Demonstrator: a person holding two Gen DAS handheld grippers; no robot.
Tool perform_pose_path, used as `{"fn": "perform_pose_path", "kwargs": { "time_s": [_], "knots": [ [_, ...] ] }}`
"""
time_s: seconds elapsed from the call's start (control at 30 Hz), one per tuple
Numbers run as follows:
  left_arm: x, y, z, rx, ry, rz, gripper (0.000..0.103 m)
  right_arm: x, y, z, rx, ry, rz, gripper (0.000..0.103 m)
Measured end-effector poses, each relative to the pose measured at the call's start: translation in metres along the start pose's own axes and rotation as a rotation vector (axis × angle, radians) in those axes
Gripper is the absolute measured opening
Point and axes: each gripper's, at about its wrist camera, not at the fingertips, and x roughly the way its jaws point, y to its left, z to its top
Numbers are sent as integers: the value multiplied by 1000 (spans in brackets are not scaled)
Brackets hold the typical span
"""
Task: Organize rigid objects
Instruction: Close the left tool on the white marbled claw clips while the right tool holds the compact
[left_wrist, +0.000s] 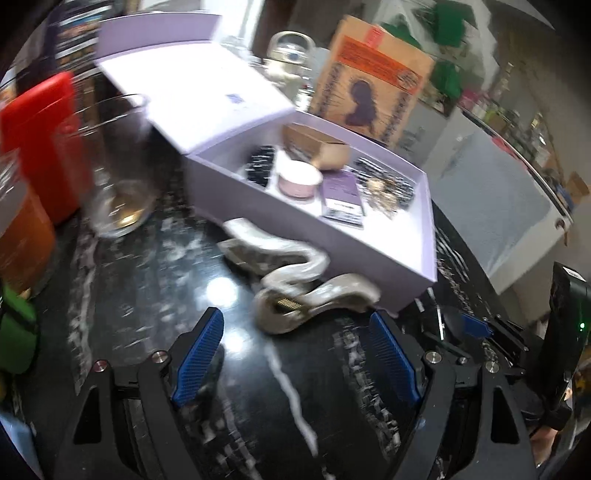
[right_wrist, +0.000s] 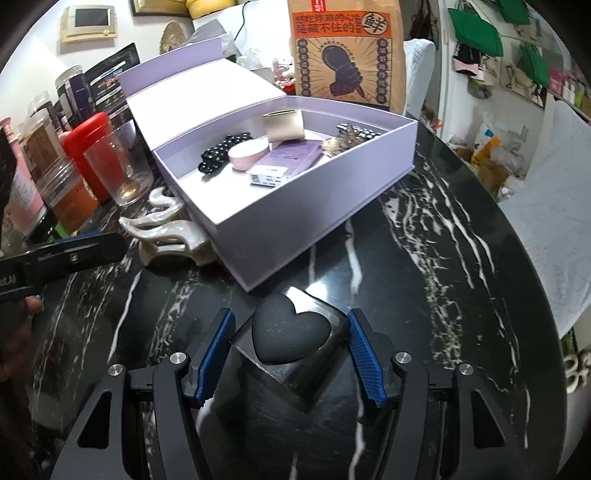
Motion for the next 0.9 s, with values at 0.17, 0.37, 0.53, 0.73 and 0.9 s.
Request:
{"fn": "perform_pose_path", "kwargs": {
  "time_s": [0.17,0.37,0.53,0.73,0.9],
  "knots": [
    [20,-9,10,20,43,-3,81,-4,-9,-3,9,-3,-4,62],
    [37,-12,17,62,90,20,81,-6,-16,-3,12,-4,-3,62],
    [44,-12,20,69,109,8,81,-4,-17,-2,7,-5,-7,63],
    [48,-10,23,64,105,-18,82,-4,-17,-1,7,-6,-7,63],
    [47,-11,21,79,90,-33,82,-4,-17,-2,5,-5,-8,63]
  ]
}}
